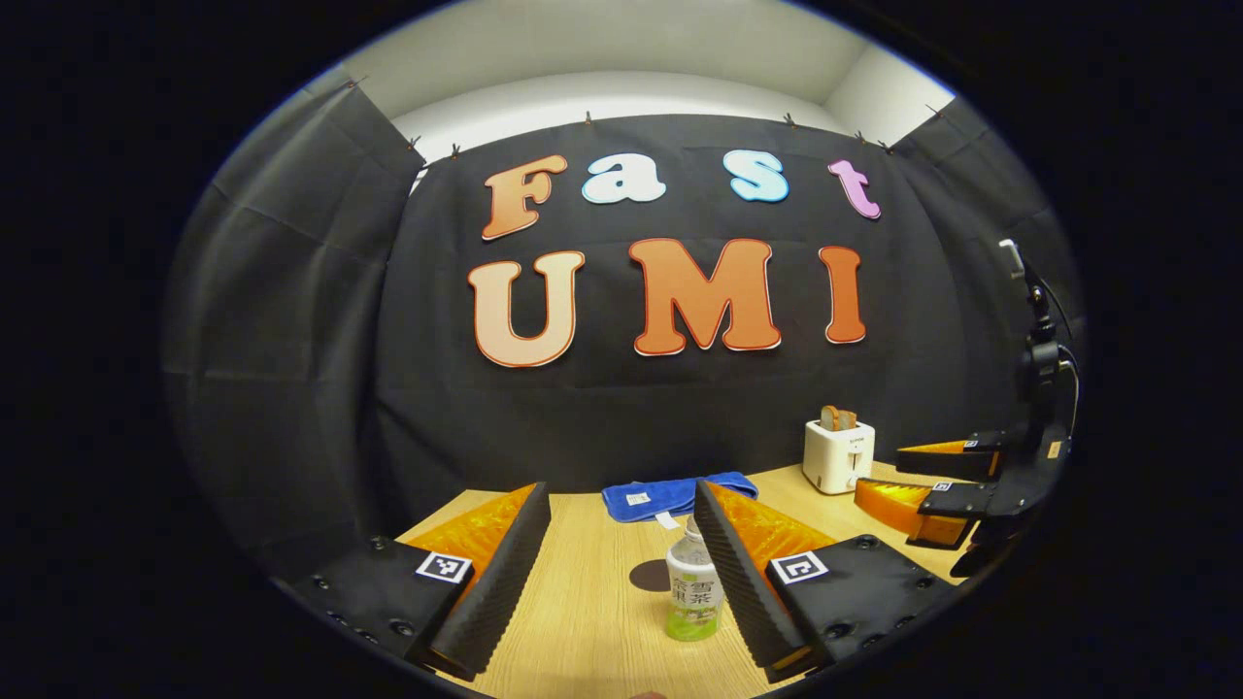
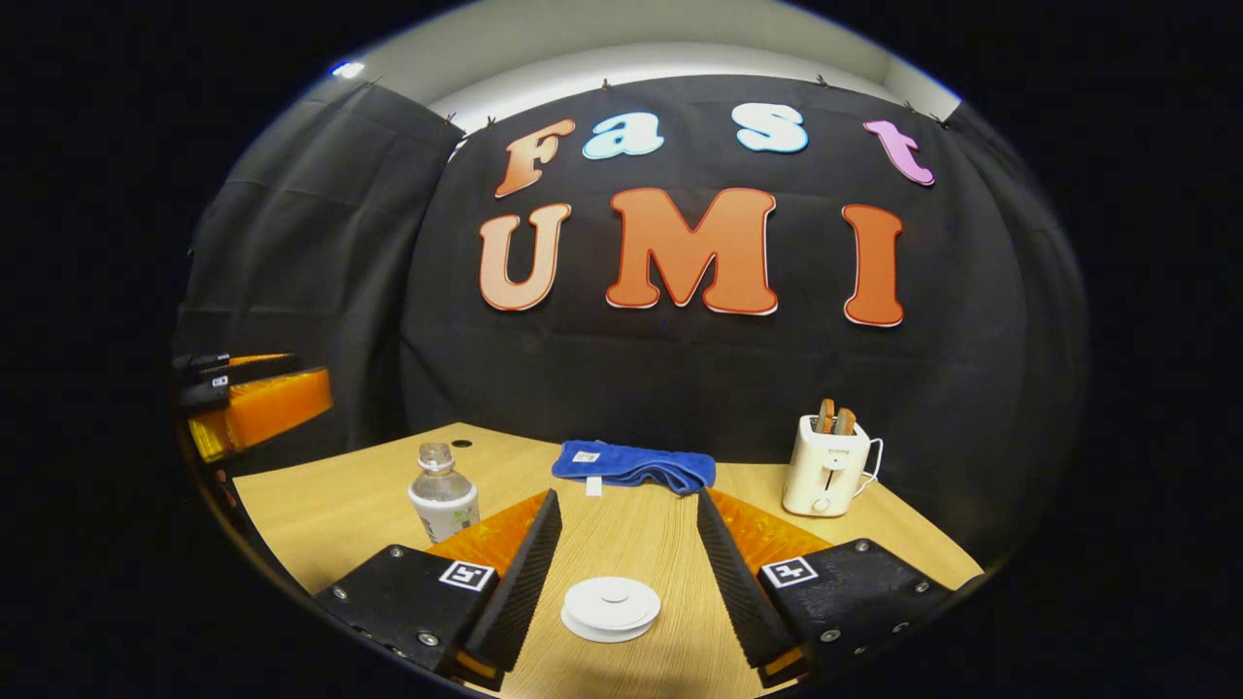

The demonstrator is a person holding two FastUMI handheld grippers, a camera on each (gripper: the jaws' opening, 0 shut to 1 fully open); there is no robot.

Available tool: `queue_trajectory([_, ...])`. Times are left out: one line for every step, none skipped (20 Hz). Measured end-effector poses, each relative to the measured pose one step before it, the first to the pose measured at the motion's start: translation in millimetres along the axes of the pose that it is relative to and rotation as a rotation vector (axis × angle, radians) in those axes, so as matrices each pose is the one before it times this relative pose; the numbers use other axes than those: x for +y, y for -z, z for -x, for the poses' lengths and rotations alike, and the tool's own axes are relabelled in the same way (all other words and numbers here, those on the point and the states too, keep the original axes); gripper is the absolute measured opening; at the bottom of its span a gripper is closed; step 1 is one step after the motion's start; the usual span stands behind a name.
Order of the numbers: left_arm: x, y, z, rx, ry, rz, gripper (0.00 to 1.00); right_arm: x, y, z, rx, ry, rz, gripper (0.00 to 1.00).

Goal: Open the teacup lid with one hand, grasp the water bottle and pour water into the teacup with the other hand; after pouring, place the water bottle on the coaster and then close the teacup lid.

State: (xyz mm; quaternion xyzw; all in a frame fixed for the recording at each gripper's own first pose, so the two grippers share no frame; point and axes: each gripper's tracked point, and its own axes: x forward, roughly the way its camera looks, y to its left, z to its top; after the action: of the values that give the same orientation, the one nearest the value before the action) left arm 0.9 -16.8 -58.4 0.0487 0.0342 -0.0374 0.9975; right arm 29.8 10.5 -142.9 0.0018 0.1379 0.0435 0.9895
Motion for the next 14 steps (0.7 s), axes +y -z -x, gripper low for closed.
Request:
queue_trajectory([-1.53,2.61,0.24,0.00467,0.00418,-0.00177,0.96,1.5,7.42,-3.28,0.00808,-0.00442,0.00373,0.84])
queue_trajectory([-1.74,3.25,0.01,0.00171,0.00175,-0.00211,0.96,0.85,6.95,-3.35,0.00502,0.00703,0.00439,0.83])
queue_trajectory([-1.77,1.89,-1.22,-0.00369,0.00451,-0.00301,0.96,-0.76,9.97,-4.57,0.01538,0.0088,0.00966,0.83])
queue_trajectory([-0.67,2.12,-1.23,0.00007,0.00254,-0.00492,0.96,1.57,10.26,-4.55,0.02193,0.00232,0.01479,0.83])
queue_trajectory([-0.68,4.87,-0.97,0.00248,0.00024,-0.00595,0.96,1.57,7.12,-4.56,0.01596,-0.00048,0.01297,0.83])
queue_trajectory([-0.2,2.67,-0.34,0.00322,0.00008,-0.00543,0.96,1.17,5.61,-2.73,0.01365,0.0017,0.0061,0.81])
queue_trajectory([-0.4,3.08,-0.18,0.00241,0.00009,-0.00222,0.96,1.65,5.38,-2.93,0.01117,-0.00164,0.00186,0.76])
queue_trajectory([-0.7,2.45,-0.53,0.00154,0.00397,0.00077,0.96,1.95,4.75,-2.59,0.01017,-0.00469,-0.00174,0.73])
queue_trajectory([-1.14,2.11,-0.64,0.00146,0.00576,0.00398,0.96,0.69,3.61,-2.97,0.00987,-0.00211,-0.00348,0.72])
queue_trajectory([-2.25,1.75,-0.06,0.00028,0.01032,0.00626,0.96,0.87,4.92,-2.5,0.00967,-0.00306,-0.00334,0.71])
queue_trajectory([-3.13,1.24,-0.23,-0.00148,0.01279,0.00778,0.96,1.09,5.96,-2.63,0.01093,-0.00245,-0.00438,0.71])
queue_trajectory([-1.07,2.25,-0.21,0.00172,0.008,0.00607,0.96,1.42,6.52,-1.59,0.01514,-0.00455,-0.00343,0.7])
queue_trajectory([-0.68,3.23,-0.11,0.00235,0.00493,0.00216,0.96,-0.18,3.41,-4.18,0.00823,-0.00564,-0.00275,0.7])
queue_trajectory([-0.53,2.58,-0.51,0.00189,0.00343,-0.00234,0.96,0.49,3.95,-3.66,0.00706,-0.00515,-0.00126,0.71])
